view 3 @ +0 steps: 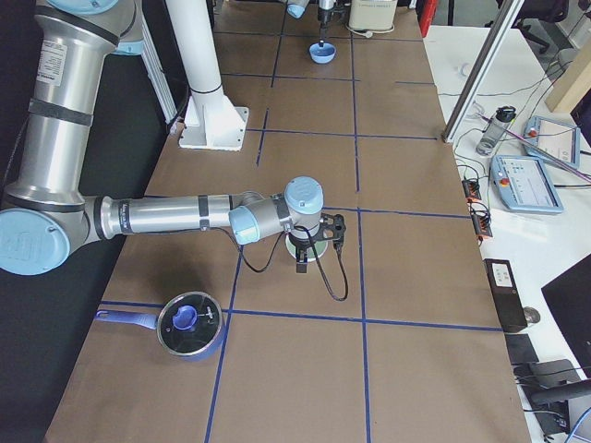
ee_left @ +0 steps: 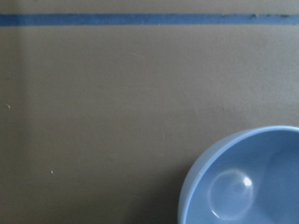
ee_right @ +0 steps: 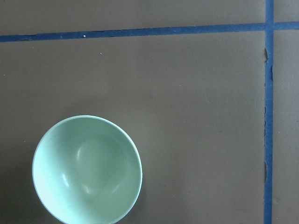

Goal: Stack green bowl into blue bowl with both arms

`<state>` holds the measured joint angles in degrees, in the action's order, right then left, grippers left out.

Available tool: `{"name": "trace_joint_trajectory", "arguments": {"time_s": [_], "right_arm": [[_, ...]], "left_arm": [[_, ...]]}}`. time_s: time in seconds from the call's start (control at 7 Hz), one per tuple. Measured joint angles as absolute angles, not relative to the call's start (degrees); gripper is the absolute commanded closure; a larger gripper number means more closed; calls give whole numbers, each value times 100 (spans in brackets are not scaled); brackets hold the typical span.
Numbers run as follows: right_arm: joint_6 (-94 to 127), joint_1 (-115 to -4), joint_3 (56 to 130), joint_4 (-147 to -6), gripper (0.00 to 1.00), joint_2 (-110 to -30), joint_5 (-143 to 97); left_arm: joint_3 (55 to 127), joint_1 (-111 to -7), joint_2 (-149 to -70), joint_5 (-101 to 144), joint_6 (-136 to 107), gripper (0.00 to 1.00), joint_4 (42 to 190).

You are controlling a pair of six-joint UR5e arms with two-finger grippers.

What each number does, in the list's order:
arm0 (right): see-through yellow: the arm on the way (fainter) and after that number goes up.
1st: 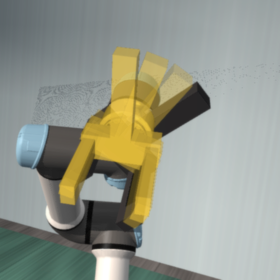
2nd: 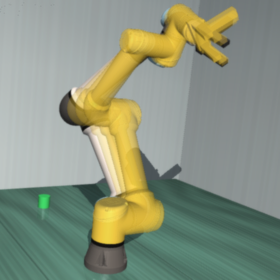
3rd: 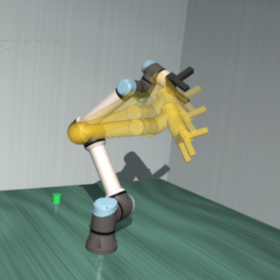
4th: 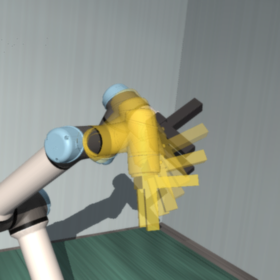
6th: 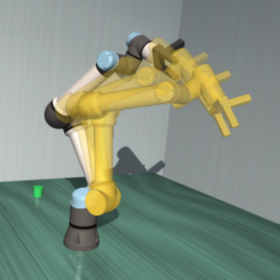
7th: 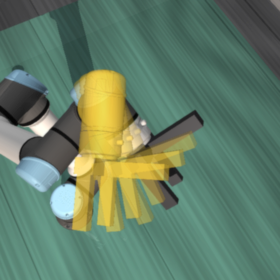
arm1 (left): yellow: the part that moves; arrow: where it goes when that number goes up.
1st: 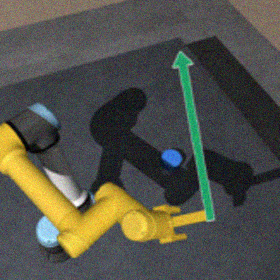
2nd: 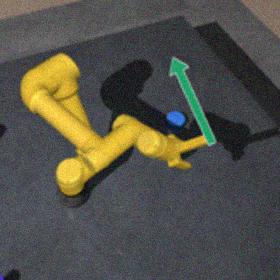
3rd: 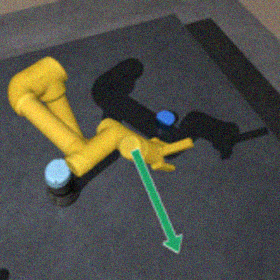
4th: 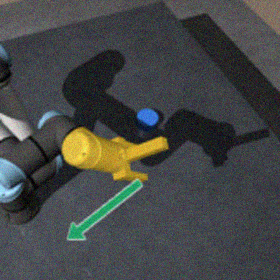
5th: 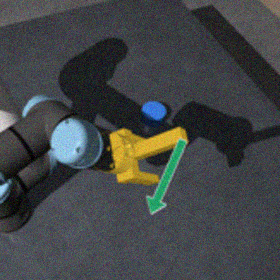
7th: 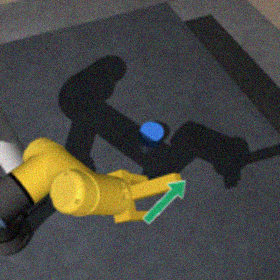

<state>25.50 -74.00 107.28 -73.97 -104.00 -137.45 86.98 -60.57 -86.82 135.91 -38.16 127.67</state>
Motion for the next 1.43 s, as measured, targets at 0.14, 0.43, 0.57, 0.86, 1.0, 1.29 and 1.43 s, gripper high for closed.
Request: {"name": "trace_joint_trajectory", "arguments": {"time_s": [0.14,0.43,0.57,0.86,1.0,1.29,1.43], "right_arm": [[2551,-7401,10726,-7399,0,-10403,-13746],[2555,-7397,10724,-7400,0,-10406,-13748],[2561,-7395,10728,-7400,0,-10406,-13758],[2572,-7392,10737,-7395,0,-10406,-13778],[2574,-7392,10739,-7394,0,-10405,-13780],[2575,-7391,10744,-7394,0,-10398,-13791],[2575,-7392,10743,-7392,0,-10400,-13804]], "left_arm": [[8688,-6051,-8771,13600,-3848,100,12757],[8804,-6015,-9226,13630,-4625,100,12755],[8996,-5841,-9617,13628,-5434,100,12744],[9285,-4928,-10552,13273,-7041,100,12645],[9309,-4344,-11067,12780,-7486,100,12337],[9253,-3390,-12165,11719,-7724,100,11117],[9213,-3186,-12450,11488,-7733,100,10799]]}}
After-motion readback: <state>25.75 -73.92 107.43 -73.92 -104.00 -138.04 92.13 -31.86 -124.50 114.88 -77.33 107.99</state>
